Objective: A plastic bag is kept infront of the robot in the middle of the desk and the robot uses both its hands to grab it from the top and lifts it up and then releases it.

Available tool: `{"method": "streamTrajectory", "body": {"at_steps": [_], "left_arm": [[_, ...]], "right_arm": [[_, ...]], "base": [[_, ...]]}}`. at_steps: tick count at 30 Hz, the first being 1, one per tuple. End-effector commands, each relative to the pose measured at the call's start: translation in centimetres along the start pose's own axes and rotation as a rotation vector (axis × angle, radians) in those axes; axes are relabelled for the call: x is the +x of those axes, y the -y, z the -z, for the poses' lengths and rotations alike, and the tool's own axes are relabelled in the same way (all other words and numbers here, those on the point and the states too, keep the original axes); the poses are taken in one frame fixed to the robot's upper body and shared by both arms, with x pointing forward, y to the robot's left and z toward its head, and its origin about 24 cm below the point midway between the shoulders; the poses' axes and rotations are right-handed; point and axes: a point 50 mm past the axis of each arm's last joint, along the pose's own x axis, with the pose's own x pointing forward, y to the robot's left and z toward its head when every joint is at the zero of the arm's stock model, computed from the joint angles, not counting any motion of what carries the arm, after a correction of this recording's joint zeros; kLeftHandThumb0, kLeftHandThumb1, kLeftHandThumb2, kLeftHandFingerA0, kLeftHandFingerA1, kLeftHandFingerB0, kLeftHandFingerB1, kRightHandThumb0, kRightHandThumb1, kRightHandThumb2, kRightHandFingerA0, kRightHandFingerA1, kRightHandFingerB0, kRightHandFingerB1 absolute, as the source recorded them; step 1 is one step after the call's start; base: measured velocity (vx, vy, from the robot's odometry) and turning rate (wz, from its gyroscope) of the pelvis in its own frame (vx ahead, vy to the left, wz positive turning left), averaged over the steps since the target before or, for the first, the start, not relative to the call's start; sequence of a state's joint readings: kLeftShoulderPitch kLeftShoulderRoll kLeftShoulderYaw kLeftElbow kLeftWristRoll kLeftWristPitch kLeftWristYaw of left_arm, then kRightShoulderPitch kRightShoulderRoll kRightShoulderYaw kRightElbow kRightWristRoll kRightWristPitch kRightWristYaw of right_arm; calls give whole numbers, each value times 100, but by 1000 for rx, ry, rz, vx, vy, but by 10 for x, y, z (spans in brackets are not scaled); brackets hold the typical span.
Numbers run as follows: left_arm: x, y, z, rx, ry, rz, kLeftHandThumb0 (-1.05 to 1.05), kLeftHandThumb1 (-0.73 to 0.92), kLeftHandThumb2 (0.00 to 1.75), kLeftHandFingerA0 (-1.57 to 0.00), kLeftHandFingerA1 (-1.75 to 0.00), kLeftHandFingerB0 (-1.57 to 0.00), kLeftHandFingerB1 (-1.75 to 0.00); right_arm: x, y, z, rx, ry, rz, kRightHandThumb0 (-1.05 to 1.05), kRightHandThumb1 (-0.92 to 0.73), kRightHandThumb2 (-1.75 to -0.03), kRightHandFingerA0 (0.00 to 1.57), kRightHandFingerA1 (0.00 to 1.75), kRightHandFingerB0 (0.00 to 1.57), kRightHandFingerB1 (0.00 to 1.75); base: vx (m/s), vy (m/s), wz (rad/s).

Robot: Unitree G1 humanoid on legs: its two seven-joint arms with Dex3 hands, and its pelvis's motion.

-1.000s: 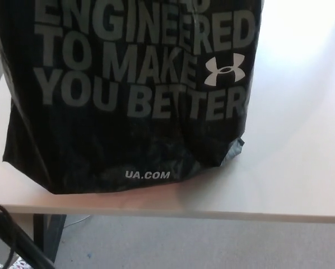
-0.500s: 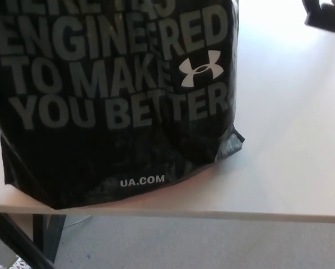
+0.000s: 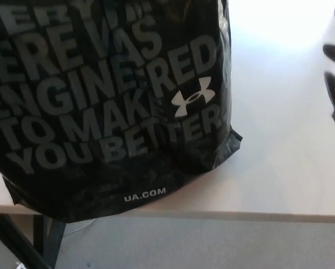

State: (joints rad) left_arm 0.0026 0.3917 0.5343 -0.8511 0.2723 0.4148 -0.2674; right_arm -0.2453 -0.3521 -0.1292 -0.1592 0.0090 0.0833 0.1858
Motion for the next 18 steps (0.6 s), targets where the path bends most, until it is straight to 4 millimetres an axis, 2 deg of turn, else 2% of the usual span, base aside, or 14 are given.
{"method": "streamTrajectory", "body": {"at_steps": [1, 2, 3, 4, 5, 6, 8, 9, 10, 13, 18], "left_arm": [[-79, -9, -3, -31, -44, 78, -73, 74, 109, -4, -34, -2, -27], [-91, -7, -3, -38, -55, 98, -66, 92, 73, -3, -33, -6, -22], [-95, -7, -4, -40, -58, 107, -66, 92, 73, -3, -33, -6, -22], [-104, -7, -5, -26, -67, 131, -70, 75, 107, -3, -36, -6, -23], [-114, -6, -5, -16, -95, 165, -66, 77, 109, 0, -40, 0, -26], [-130, -4, -6, -43, -152, 202, -68, 77, 112, -1, -37, 0, -26], [-144, -4, -9, -69, -197, 220, -67, 76, 110, -1, -36, 0, -26], [-149, -3, -9, -71, -210, 230, -68, 77, 110, -1, -39, 0, -26], [-152, -3, -8, -76, -212, 236, -64, 76, 109, -1, -32, 0, -26], [-173, -3, -7, -124, -287, 253, -65, 78, 110, -1, -36, 0, -25], [-198, -3, -4, -177, -350, 269, -65, 78, 110, -1, -40, 0, -25]], "right_arm": [[-86, 5, -26, 24, 271, -39, -87, -63, -100, 17, 46, 0, 14], [-96, 4, -25, 3, 265, -43, -93, -68, -101, 16, 44, 0, 6], [-99, 3, -24, -4, 264, -45, -93, -68, -101, 16, 44, 0, 6], [-107, 2, -23, -23, 250, -50, -89, -80, -65, 23, 31, 0, 13], [-115, 0, -22, -23, 234, -61, -89, -63, -101, 17, 46, 0, 10], [-128, -3, -20, -10, 199, -75, -101, -68, -102, 17, 42, 1, 3], [-139, -6, -19, -39, 193, -84, -94, -66, -102, 20, 45, 0, 8], [-143, -7, -18, -44, 189, -93, -91, -79, -64, 23, 31, 0, 17], [-147, -8, -17, -41, 184, -102, -87, -61, -100, 15, 45, 0, 13], [-161, -16, -17, -8, 173, -135, -86, -59, -96, 14, 44, 2, 14], [-174, -23, -19, 17, 157, -148, -85, -58, -98, 11, 43, 0, 14]], "base": [[0, 0, 0], [0, 0, 0], [0, 0, 0], [0, 0, 0], [0, 0, 0], [0, 0, 0], [0, 0, 0], [0, 0, 0], [0, 0, 0], [0, 0, 0], [0, 0, 0]]}}
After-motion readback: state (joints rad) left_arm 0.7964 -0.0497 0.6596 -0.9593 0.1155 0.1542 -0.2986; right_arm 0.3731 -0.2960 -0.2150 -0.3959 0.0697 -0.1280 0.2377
